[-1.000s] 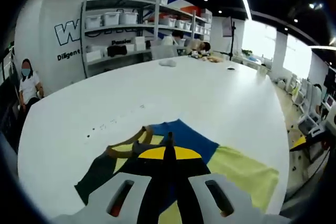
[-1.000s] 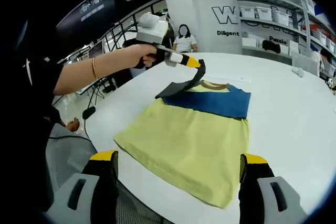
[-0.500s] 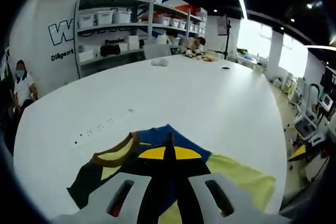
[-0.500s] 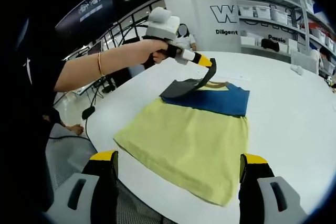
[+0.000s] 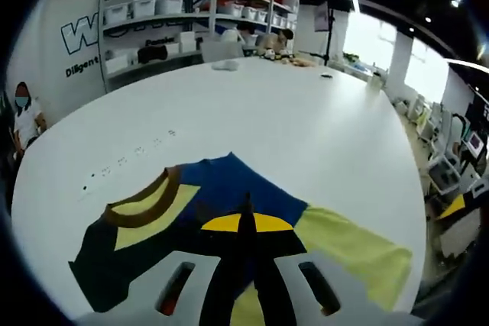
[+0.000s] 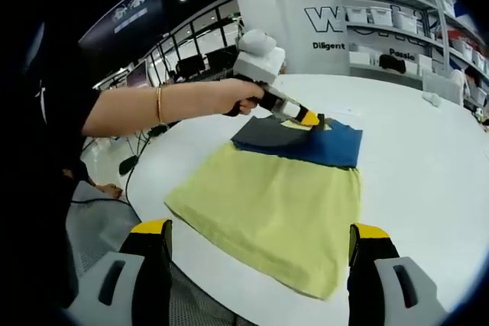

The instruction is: Fold the garment on the visible template until the final outline fits inside the template.

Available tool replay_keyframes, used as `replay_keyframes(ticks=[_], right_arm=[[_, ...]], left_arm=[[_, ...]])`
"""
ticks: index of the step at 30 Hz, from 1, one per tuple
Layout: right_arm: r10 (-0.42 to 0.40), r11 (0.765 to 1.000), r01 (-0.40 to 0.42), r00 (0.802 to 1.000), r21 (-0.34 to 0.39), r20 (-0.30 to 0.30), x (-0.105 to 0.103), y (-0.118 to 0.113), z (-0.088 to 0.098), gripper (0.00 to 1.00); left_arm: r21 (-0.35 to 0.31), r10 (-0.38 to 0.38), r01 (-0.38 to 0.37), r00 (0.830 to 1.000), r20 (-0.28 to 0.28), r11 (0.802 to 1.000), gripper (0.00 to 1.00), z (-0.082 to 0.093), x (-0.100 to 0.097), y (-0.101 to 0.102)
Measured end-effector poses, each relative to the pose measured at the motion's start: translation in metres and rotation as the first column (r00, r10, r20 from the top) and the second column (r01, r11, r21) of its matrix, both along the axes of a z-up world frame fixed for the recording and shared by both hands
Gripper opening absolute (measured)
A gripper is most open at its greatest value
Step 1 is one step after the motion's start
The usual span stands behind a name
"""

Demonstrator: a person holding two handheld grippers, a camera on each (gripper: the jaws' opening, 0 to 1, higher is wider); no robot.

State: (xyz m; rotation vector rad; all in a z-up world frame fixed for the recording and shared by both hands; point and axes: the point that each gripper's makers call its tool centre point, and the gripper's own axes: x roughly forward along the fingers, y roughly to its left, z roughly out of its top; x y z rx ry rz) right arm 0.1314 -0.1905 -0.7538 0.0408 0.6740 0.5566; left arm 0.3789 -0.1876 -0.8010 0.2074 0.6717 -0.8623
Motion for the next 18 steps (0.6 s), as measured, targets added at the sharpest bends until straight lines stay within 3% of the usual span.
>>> replay_keyframes(ticks=[7,10,18], right_arm=[[-0.007,1.0,0.007,1.0,0.007,-0.006,-0.002,-0.004,-0.002,0.99],[-0.01,1.0,0.011,1.0,0.009,-0.008,-0.003,-0.005,-0.004,0.99],[-0.017,1.0,0.017,1.0,0.009,-0.014,-0.003,-0.008,-0.007,0.99]], left_arm=[[0.023,0.012,-0.011,0.999,-0.049,1.0,0.0,-0.033,-0.008,-0.01],[0.014,0.001,0.0,0.997,-0.083,1.0,0.0,-0.041,-0.014,-0.016],[0.007,0.018,-0.017,0.995,-0.103,1.0,0.0,-0.051,-0.016,-0.017]])
